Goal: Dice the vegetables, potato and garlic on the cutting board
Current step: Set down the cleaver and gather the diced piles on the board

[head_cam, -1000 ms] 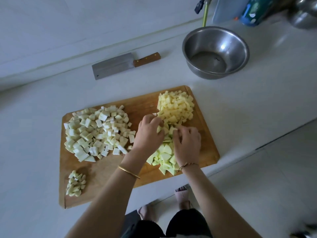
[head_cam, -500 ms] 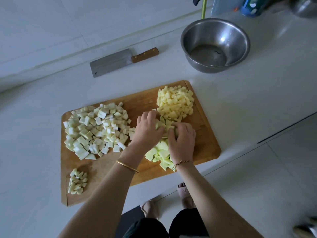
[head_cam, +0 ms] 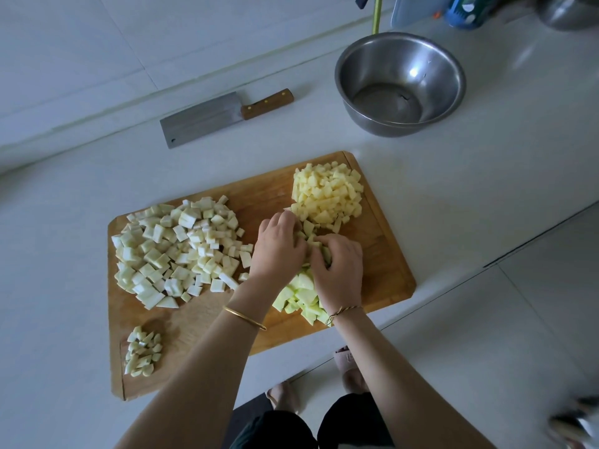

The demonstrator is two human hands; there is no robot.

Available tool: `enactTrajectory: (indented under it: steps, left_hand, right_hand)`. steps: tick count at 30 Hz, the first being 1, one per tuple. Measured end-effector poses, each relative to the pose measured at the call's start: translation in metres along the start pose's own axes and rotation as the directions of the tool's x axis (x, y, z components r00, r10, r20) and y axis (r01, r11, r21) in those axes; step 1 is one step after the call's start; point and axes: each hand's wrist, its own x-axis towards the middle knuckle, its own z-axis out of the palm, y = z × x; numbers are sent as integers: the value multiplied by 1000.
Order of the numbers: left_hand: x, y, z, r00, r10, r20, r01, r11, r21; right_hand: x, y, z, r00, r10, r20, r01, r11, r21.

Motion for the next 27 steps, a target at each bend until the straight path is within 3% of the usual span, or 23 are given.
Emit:
enactTrajectory:
  steps: [9,17,21,27]
  left_hand:
    - [0,-5,-7,999,42,-25,-39,994,104]
    - [20,8,2,978,-203,-55,209,967,146]
    - [22,12,4,971,-229,-68,238,956,173]
    - [21,11,-2,956,-294,-6,294,953,68]
  right_hand:
    - [2,1,0,996,-27,85,26,1000,13]
    - [9,-14,-14,997,-28,76,14,984,179]
    - [5,-16,-18,998,32,57,-44,976,214]
    - [6,-13,-21,995,87,55,-97,969,227]
